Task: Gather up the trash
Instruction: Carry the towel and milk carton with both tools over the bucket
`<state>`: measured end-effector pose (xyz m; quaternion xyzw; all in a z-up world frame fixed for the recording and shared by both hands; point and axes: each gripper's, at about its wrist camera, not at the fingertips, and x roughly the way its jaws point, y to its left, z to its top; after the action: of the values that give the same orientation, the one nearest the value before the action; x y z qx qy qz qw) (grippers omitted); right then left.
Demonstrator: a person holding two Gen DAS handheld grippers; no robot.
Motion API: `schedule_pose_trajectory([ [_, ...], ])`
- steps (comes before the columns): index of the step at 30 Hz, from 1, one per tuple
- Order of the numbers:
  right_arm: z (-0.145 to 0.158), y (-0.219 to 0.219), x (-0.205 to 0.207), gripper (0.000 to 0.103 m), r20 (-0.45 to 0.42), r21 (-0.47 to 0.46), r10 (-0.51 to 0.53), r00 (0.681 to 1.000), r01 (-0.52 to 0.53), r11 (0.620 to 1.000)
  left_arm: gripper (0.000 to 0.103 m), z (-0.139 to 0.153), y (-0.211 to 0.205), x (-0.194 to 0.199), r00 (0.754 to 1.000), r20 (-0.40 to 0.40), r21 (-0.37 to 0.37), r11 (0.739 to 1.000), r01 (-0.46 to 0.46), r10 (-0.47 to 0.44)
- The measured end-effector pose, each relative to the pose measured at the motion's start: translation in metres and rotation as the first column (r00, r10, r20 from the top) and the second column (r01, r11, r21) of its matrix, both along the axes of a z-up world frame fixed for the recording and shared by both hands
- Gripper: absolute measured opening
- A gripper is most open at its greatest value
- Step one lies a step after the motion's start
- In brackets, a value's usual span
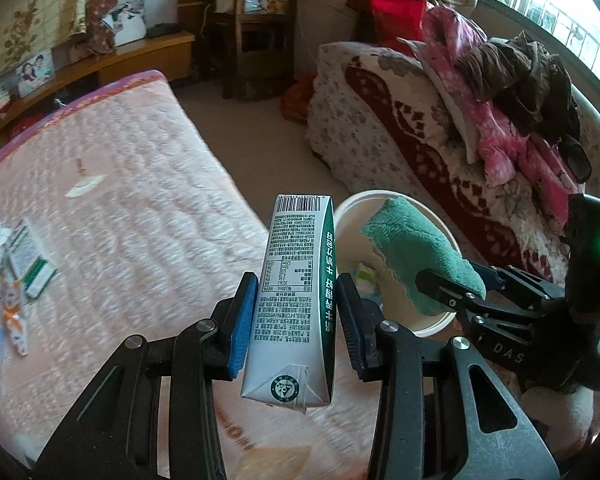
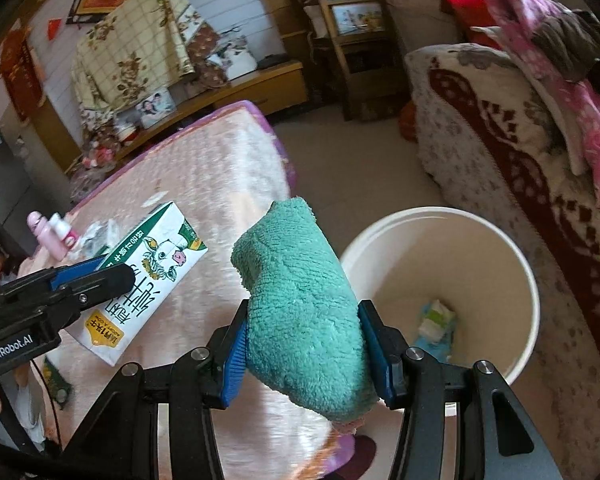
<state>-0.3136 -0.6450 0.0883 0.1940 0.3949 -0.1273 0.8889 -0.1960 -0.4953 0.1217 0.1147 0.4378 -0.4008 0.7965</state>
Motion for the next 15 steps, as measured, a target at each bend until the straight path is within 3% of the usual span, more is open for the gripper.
schedule_pose_trajectory([
  [15, -0.029, -0.07, -0.027, 0.05, -0.054, 0.024, -0.148, 0.987, 0.15, 0.988, 0.038, -0.027, -0.086, -0.007, 0.995, -0.067, 0.001, 0.998, 0.067, -0.067],
])
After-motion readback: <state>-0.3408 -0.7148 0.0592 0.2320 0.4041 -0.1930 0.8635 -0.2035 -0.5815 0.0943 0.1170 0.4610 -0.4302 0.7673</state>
